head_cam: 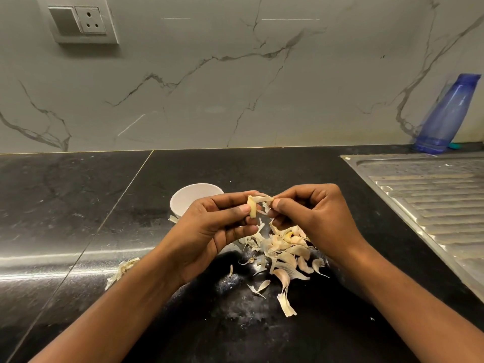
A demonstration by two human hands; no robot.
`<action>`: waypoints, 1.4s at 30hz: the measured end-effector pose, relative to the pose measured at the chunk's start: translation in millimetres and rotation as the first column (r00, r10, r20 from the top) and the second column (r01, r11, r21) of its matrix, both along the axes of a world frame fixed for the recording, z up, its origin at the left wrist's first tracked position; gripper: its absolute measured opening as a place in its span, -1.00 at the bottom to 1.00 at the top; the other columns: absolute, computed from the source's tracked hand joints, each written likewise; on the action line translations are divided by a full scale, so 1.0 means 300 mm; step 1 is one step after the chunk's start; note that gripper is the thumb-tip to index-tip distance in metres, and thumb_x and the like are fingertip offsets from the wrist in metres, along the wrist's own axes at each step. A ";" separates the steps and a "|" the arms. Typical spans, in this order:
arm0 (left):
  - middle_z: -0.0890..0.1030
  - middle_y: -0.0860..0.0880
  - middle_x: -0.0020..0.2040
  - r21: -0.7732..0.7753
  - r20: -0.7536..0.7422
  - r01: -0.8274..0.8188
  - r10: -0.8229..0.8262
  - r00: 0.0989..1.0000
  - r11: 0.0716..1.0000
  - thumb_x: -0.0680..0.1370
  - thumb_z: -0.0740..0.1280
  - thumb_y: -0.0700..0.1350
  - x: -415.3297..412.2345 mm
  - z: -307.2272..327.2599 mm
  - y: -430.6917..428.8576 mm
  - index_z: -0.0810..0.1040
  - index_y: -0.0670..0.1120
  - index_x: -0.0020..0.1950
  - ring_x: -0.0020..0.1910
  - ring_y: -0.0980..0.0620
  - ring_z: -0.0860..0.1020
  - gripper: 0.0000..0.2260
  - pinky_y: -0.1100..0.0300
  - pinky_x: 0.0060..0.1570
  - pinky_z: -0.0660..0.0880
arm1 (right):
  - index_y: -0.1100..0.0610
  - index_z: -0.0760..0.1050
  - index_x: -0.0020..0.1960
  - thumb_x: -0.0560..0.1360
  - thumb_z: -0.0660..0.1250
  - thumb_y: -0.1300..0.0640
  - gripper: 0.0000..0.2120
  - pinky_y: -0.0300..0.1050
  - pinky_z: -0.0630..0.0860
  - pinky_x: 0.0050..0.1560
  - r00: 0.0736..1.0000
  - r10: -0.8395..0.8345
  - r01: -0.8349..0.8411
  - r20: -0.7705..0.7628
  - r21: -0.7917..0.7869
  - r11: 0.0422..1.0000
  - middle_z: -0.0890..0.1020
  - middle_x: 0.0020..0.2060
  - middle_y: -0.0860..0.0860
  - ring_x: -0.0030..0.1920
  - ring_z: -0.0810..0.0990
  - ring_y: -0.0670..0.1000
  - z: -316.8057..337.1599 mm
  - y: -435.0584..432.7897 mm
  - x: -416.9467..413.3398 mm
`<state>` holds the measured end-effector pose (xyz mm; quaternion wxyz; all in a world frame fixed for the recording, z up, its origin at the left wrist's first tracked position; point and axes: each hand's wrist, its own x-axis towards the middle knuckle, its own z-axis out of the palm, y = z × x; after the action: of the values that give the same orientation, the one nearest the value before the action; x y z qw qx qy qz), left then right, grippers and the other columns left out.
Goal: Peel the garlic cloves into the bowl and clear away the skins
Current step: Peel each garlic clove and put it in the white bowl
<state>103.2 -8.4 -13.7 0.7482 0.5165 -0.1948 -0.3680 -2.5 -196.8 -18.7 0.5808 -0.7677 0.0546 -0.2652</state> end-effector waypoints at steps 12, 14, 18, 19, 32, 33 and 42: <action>0.72 -0.27 0.08 0.063 0.048 0.012 -0.015 0.999 0.998 0.48 0.41 -0.25 0.005 -0.017 -0.003 0.75 -0.19 0.14 -0.06 -0.07 0.70 -0.74 0.04 0.06 0.68 | 0.17 0.75 -0.09 0.59 0.45 0.27 -0.88 -0.11 0.71 -0.21 0.974 -0.192 0.197 0.122 -0.030 0.980 0.76 -0.27 0.04 -0.26 0.76 0.08 -0.002 -0.021 0.003; 0.72 -0.28 0.09 0.065 0.048 0.006 -0.009 0.999 0.998 0.49 0.41 -0.26 0.008 -0.017 -0.002 0.75 -0.20 0.14 -0.07 -0.07 0.69 -0.74 0.04 0.05 0.68 | 0.18 0.74 -0.10 0.59 0.44 0.28 -0.86 -0.13 0.70 -0.23 0.965 -0.224 0.227 0.139 -0.006 0.974 0.76 -0.28 0.05 -0.27 0.75 0.08 0.006 -0.035 0.000; 0.72 -0.29 0.11 0.024 0.033 -0.015 0.014 0.999 1.000 0.48 0.39 -0.27 0.010 -0.012 0.000 0.72 -0.22 0.20 -0.03 -0.07 0.71 -0.69 0.11 0.00 0.70 | 0.18 0.71 -0.22 0.58 0.40 0.31 -0.77 0.03 0.69 -0.29 0.976 -0.185 0.195 0.113 -0.083 0.977 0.72 -0.35 0.08 -0.33 0.70 0.12 0.010 -0.044 -0.008; 0.72 -0.28 0.12 0.013 0.029 -0.020 0.019 0.999 1.000 0.49 0.38 -0.27 0.010 -0.010 0.000 0.69 -0.23 0.22 -0.02 -0.07 0.71 -0.68 0.13 -0.01 0.70 | 0.17 0.70 -0.25 0.58 0.39 0.32 -0.75 0.11 0.66 -0.31 0.982 -0.162 0.173 0.093 -0.127 0.977 0.70 -0.37 0.08 -0.35 0.68 0.14 0.008 -0.040 -0.007; 0.75 -0.17 0.11 0.070 0.258 -0.087 0.066 0.964 0.994 0.62 0.33 -0.33 0.004 -0.033 -0.005 0.69 -0.17 0.24 -0.08 -0.02 0.71 -0.75 0.18 0.01 0.69 | 0.08 0.74 -0.12 0.54 0.54 0.02 -0.86 0.01 0.68 -0.26 0.999 0.000 -0.010 -0.039 -0.266 0.964 0.73 -0.28 0.01 -0.27 0.70 0.05 -0.008 -0.010 -0.004; 0.75 -0.16 0.10 0.076 0.298 -0.092 0.066 0.952 0.993 0.62 0.34 -0.32 0.000 -0.038 -0.006 0.69 -0.16 0.24 -0.08 -0.01 0.71 -0.75 0.20 0.00 0.68 | 0.08 0.75 -0.09 0.53 0.55 0.00 -0.86 0.00 0.70 -0.24 0.999 0.016 -0.028 -0.050 -0.248 0.968 0.74 -0.26 0.00 -0.25 0.72 0.05 -0.008 -0.005 -0.004; 0.76 -0.15 0.05 0.091 0.394 -0.111 0.066 0.917 0.990 0.58 0.41 -0.27 -0.009 -0.045 -0.006 0.70 -0.14 0.22 -0.04 -0.11 0.72 -0.77 0.11 0.08 0.69 | 0.08 0.77 0.02 0.52 0.56 0.03 -0.86 -0.16 0.68 -0.18 0.989 0.079 -0.106 -0.122 -0.229 0.968 0.77 -0.20 -0.04 -0.22 0.76 0.00 -0.021 -0.006 0.002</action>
<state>100.3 -10.3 -27.3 0.6803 0.6287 -0.2952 -0.2341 -1.8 -198.8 -25.0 0.4936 -0.8464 0.0196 -0.1989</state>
